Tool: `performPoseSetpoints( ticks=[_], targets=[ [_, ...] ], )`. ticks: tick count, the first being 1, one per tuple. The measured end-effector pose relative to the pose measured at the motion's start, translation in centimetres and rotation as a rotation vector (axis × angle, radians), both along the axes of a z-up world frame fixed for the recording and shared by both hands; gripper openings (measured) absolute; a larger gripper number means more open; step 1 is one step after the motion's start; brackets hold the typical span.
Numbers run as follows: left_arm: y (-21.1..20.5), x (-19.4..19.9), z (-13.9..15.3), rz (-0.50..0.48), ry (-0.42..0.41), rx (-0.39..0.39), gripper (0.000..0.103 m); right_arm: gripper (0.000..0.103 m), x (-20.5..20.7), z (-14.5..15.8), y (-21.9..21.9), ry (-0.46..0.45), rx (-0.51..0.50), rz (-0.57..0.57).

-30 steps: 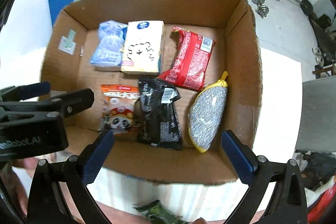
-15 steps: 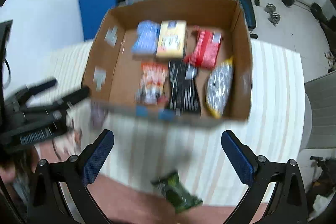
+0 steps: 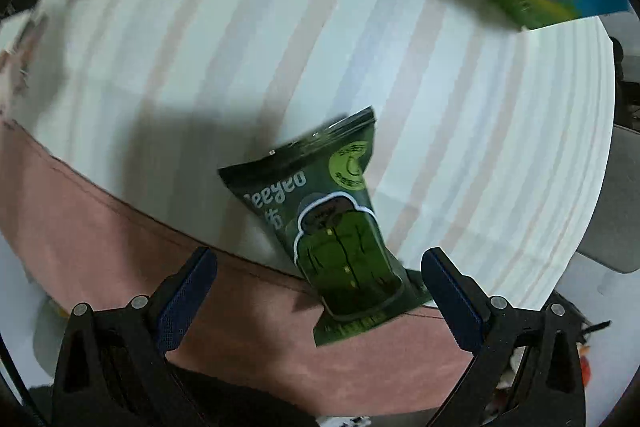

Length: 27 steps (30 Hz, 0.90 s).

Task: Organize soft objects
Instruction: 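Grasp the lilac cloth with the left tool while the right tool grasps the green Seeyeo bag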

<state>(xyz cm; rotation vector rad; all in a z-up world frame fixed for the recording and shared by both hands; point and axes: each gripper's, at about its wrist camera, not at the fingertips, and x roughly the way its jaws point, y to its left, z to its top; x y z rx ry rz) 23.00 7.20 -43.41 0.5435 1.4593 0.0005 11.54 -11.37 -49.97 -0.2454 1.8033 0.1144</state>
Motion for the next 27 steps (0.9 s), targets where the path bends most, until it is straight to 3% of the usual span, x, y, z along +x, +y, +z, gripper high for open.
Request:
performPoseSetpoints(
  ticks=[3,5,9,12,14,15,16,19,23,27],
  targets=[
    [-0.4,1.4,-1.1,-0.052,0.023,0.018,0.1,0.051,0.3,-0.4,0.5,0.004,-0.027,0.021],
    [-1.3,2.6,-2.0,-0.105,0.027,0.034,0.1,0.049,1.2,-0.1,0.5,-0.005,-0.005,-0.014],
    [-3.1,4.6,-4.2,-0.191,0.093,0.031,0.1,0.048,3.1,0.9,-0.6,-0.014,0.071,-0.132],
    [-3.7,5.7,-5.0,-0.188,0.122,-0.02,0.1,0.049,3.9,1.6,-1.5,-0.002,0.128,-0.192],
    [-3.7,6.3,-5.1,-0.134,0.166,-0.088,0.089,0.063,3.8,1.8,-2.4,0.016,0.165,-0.227],
    [-3.6,6.4,-5.1,-0.111,0.185,-0.112,0.068,0.078,3.7,2.1,-2.7,0.02,0.193,-0.242],
    [-3.5,6.4,-4.9,-0.082,0.203,-0.146,0.06,0.084,3.5,2.5,-3.3,0.017,0.226,-0.264],
    [-3.4,5.6,-4.5,-0.03,0.221,-0.195,0.044,0.084,3.0,3.4,-4.8,0.009,0.254,-0.306],
    [-2.1,3.5,-4.1,0.106,0.268,-0.288,0.043,0.084,1.9,4.0,-6.3,0.012,0.255,-0.317],
    [-0.5,0.8,-3.8,0.232,0.296,-0.381,0.043,0.084,1.1,2.7,-7.0,0.041,0.225,-0.31]
  ],
)
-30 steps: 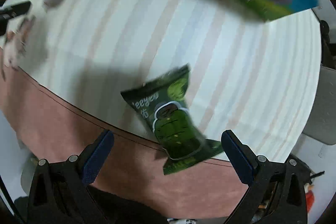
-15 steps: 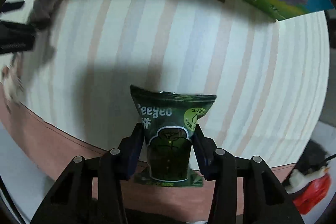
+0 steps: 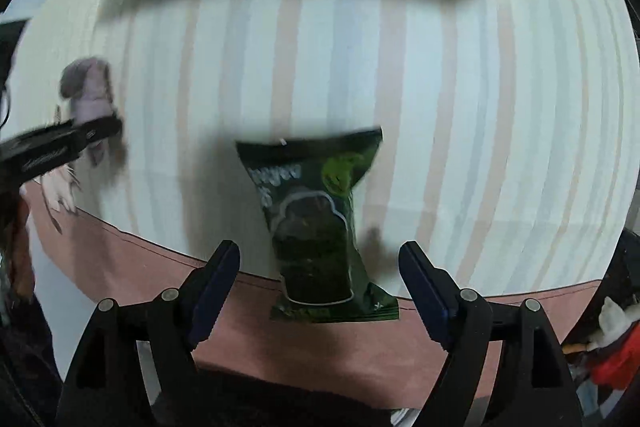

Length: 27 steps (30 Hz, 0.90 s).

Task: Organize soft objects
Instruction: 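Grasp the lilac cloth with the left tool while the right tool grasps the green Seeyeo bag, then drop the cloth and green bag into the box and release both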

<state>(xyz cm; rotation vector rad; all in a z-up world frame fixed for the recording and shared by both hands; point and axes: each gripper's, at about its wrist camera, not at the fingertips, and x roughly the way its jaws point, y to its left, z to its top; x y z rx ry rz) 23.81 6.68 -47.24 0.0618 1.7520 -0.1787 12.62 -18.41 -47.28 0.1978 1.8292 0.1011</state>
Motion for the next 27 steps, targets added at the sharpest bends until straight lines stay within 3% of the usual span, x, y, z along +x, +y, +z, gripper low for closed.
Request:
performPoseSetpoints(
  ticks=[5,6,7,10,14,18,22,27],
  targets=[
    [1.0,-2.7,0.1,0.096,0.035,-0.052,0.043,0.082,0.2,-2.5,0.6,0.034,-0.018,0.009],
    [1.1,-3.1,0.0,0.108,0.043,-0.056,0.043,0.07,0.0,-2.7,0.6,0.027,-0.024,0.009],
    [1.0,-3.4,0.1,0.11,0.042,-0.052,0.043,0.052,-0.1,-2.9,0.8,0.025,-0.029,0.01],
    [0.0,-4.4,0.4,0.097,0.034,-0.039,0.043,0.038,-0.4,-2.9,0.5,0.006,-0.036,0.003],
    [-2.1,-6.4,1.3,0.068,-0.001,-0.011,0.041,0.035,-0.6,-2.2,0.1,-0.023,-0.031,0.006],
    [-5.4,-6.9,5.2,0.029,-0.065,-0.043,0.041,0.034,-0.7,1.3,-1.2,-0.075,0.039,-0.031],
    [-8.8,-6.0,11.9,-0.037,-0.163,-0.119,0.041,0.034,0.2,6.9,-2.6,-0.174,0.133,-0.076],
    [-10.5,0.0,18.0,-0.108,-0.261,-0.134,0.041,0.034,4.3,13.5,-4.6,-0.3,0.209,-0.117]
  ],
)
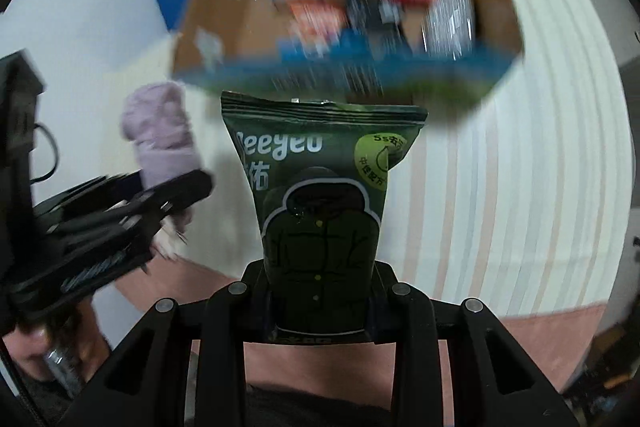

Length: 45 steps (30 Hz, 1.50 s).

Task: Organize soft objects
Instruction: 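Drop the cloth and green bag into the box and release both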

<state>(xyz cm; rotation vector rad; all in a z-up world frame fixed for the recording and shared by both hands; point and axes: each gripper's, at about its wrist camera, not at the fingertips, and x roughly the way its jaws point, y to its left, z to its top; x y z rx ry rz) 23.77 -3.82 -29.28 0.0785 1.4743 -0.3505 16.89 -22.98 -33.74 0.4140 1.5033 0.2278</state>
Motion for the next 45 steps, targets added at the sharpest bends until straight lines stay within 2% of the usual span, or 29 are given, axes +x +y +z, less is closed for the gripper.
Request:
performPoseSetpoints(
  ticks=[2,5,7,9,12,14,19,23,24,25,26,32,33,34,36,38,39,40,42,45],
  targets=[
    [-0.6,3.8,1.3,-0.006,-0.028,0.028,0.041,0.034,2.5,1.5,-1.0,-0.027,0.007,-0.009],
    [-0.7,8.8,1.4,-0.01,-0.015,0.063,0.041,0.034,7.1,1.8,1.2,-0.036,0.029,-0.028],
    [0.6,12.4,-0.1,-0.02,0.015,0.091,0.041,0.034,10.4,1.5,1.6,-0.022,0.07,-0.047],
    [0.0,15.2,-0.5,-0.024,0.05,0.121,0.041,0.034,13.6,0.4,3.2,-0.008,0.1,-0.069],
    [0.7,18.4,-3.2,-0.02,0.123,0.165,0.041,0.034,17.2,-1.6,4.3,0.032,0.157,-0.105],
    [1.1,19.6,-5.6,-0.021,0.147,0.205,0.041,0.034,18.9,-2.8,5.2,0.057,0.174,-0.121],
    [1.0,22.2,-9.0,-0.017,0.194,0.256,0.042,0.035,21.3,-6.4,7.5,0.126,0.195,-0.136],
    [0.8,22.6,-11.0,-0.02,0.223,0.289,0.043,0.039,22.7,-9.1,8.8,0.165,0.196,-0.148],
    [0.8,22.6,-11.4,-0.02,0.235,0.286,0.044,0.052,22.9,-9.6,9.0,0.174,0.2,-0.143],
    [0.9,22.6,-11.7,-0.013,0.241,0.282,0.045,0.07,23.0,-10.0,9.1,0.185,0.2,-0.144],
    [1.0,22.5,-11.7,-0.009,0.244,0.276,0.047,0.076,23.1,-10.1,9.1,0.185,0.194,-0.148],
    [1.1,22.1,-11.0,-0.004,0.191,0.28,0.05,0.078,22.8,-9.6,7.6,0.164,0.101,-0.147],
    [1.1,22.0,-10.8,0.001,0.18,0.273,0.053,0.078,22.6,-9.4,7.3,0.159,0.077,-0.145],
    [1.1,21.8,-10.5,0.004,0.168,0.266,0.06,0.078,22.4,-9.1,6.9,0.149,0.051,-0.14],
    [1.1,21.2,-9.9,0.017,0.146,0.243,0.064,0.078,21.9,-8.4,6.1,0.134,0.004,-0.126],
    [1.1,20.3,-9.3,0.033,0.127,0.205,0.064,0.086,21.3,-7.8,5.2,0.115,-0.056,-0.115],
    [1.1,19.7,-8.9,0.041,0.109,0.19,0.068,0.096,21.0,-7.4,4.8,0.104,-0.082,-0.109],
    [1.0,19.1,-8.4,0.05,0.084,0.177,0.079,0.101,20.7,-7.0,4.4,0.085,-0.125,-0.1],
    [0.6,17.8,-7.3,0.061,0.034,0.142,0.091,0.103,20.0,-6.1,4.0,0.049,-0.197,-0.081],
    [0.4,16.1,-6.2,0.078,-0.009,0.106,0.092,0.103,18.8,-5.3,3.5,0.004,-0.287,-0.049]
  ],
)
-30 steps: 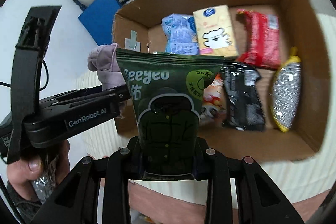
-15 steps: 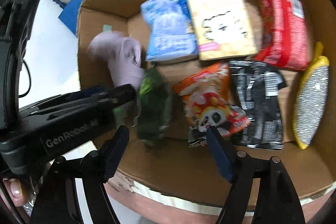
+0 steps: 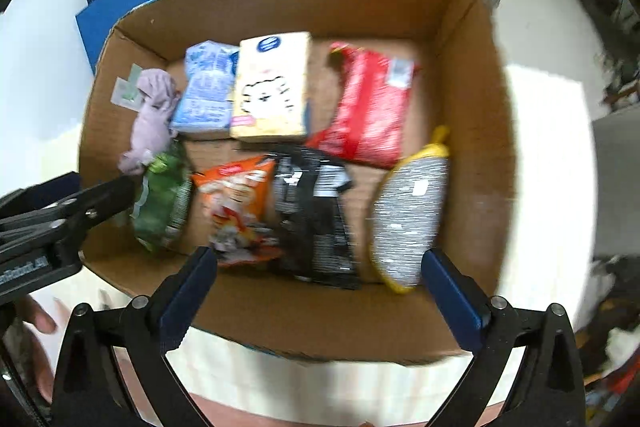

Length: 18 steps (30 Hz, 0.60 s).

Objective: Organize soft objects

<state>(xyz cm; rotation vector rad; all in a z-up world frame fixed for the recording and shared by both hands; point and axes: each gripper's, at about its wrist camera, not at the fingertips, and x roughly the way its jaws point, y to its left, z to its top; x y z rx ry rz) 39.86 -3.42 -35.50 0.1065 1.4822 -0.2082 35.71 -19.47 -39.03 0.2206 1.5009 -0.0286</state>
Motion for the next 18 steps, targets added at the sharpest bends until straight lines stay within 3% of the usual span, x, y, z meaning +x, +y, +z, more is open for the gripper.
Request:
performPoseSetpoints(
  ticks=[2,8,18],
  targets=[
    [0.0,-1.1,0.2,0.006,-0.026,-0.013,0.1,0.103,-0.9,0.9,0.2,-0.034,-0.049,0.014],
    [0.1,-3.4,1.2,0.028,-0.078,-0.026,0.101,0.103,-3.4,3.4,-1.2,-0.094,-0.113,-0.011],
    [0.2,-5.0,3.3,0.013,-0.156,0.033,0.101,0.103,-4.8,4.9,-1.4,-0.123,-0.122,-0.036]
  ],
)
